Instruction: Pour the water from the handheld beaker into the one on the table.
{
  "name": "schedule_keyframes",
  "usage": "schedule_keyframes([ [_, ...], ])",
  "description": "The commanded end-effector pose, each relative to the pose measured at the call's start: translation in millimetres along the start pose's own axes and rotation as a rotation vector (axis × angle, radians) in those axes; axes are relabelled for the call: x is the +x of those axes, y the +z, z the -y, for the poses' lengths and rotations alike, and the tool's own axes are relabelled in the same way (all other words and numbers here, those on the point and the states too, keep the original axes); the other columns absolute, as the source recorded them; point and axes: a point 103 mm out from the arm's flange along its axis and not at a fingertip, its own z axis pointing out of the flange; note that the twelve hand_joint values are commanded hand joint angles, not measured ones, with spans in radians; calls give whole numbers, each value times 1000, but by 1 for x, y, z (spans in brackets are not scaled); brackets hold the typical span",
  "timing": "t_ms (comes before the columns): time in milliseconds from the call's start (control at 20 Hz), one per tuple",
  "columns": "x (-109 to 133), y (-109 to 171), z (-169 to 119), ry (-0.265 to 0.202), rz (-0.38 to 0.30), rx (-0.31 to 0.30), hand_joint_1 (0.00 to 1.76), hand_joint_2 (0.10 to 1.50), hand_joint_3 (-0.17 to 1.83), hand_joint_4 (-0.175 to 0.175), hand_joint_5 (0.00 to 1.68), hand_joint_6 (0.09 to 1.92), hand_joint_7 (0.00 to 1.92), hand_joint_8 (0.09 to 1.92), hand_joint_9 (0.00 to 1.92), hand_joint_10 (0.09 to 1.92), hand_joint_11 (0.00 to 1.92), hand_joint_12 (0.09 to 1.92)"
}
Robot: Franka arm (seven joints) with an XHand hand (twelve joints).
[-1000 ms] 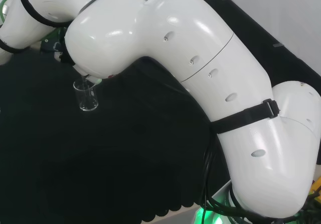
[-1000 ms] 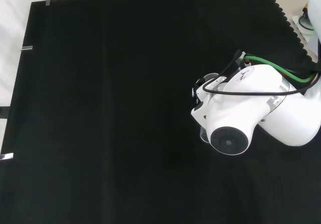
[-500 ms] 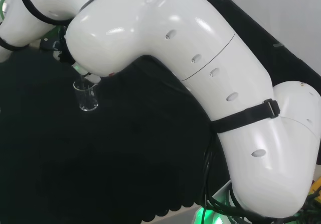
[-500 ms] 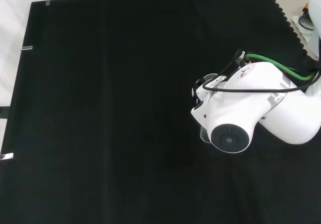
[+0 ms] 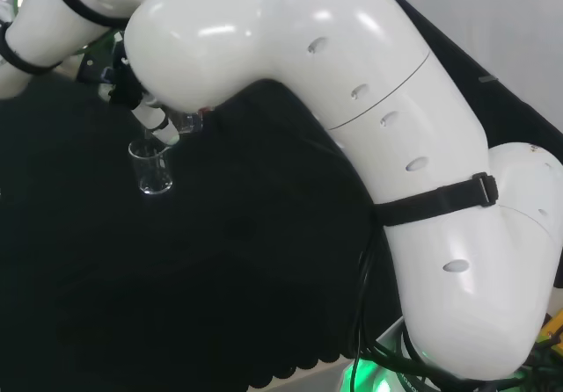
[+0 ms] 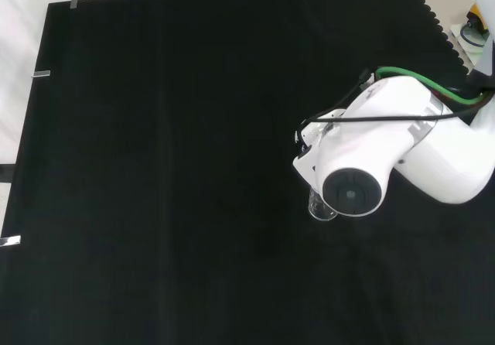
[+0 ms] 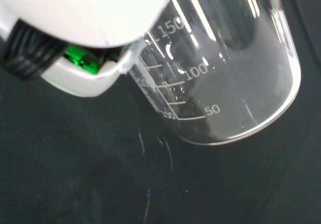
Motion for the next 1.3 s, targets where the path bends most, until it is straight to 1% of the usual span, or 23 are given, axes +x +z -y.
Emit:
schedule_keyframes([
  [50, -14, 7, 4, -12, -125, -58, 1436, 580, 671, -175, 1375, 442, 1375, 545, 1588, 87, 1394, 611],
  [250, -24, 15, 8, -10, -192, -109, 1436, 581, 670, -175, 1374, 443, 1374, 547, 1587, 87, 1393, 610],
  [400, -29, 19, 11, -20, -260, -148, 1435, 581, 670, -175, 1374, 443, 1374, 549, 1587, 87, 1393, 609],
  [500, -32, 21, 14, -20, -294, -182, 1435, 582, 669, -175, 1373, 444, 1374, 549, 1587, 87, 1393, 608],
  [600, -37, 25, 16, -26, -357, -223, 1436, 582, 669, -175, 1373, 444, 1373, 550, 1586, 87, 1392, 608],
  [800, -46, 32, 21, -20, -434, -305, 1435, 583, 668, -175, 1372, 445, 1372, 551, 1587, 87, 1390, 606],
  [1000, -50, 38, 23, -15, -471, -346, 1436, 583, 668, -175, 1372, 446, 1372, 551, 1587, 87, 1389, 606],
  [1100, -51, 39, 22, -16, -478, -348, 1436, 583, 667, -175, 1372, 446, 1372, 552, 1587, 87, 1388, 605],
  [1300, -49, 39, 22, -19, -468, -340, 1435, 583, 667, -175, 1372, 447, 1371, 552, 1587, 87, 1387, 605],
])
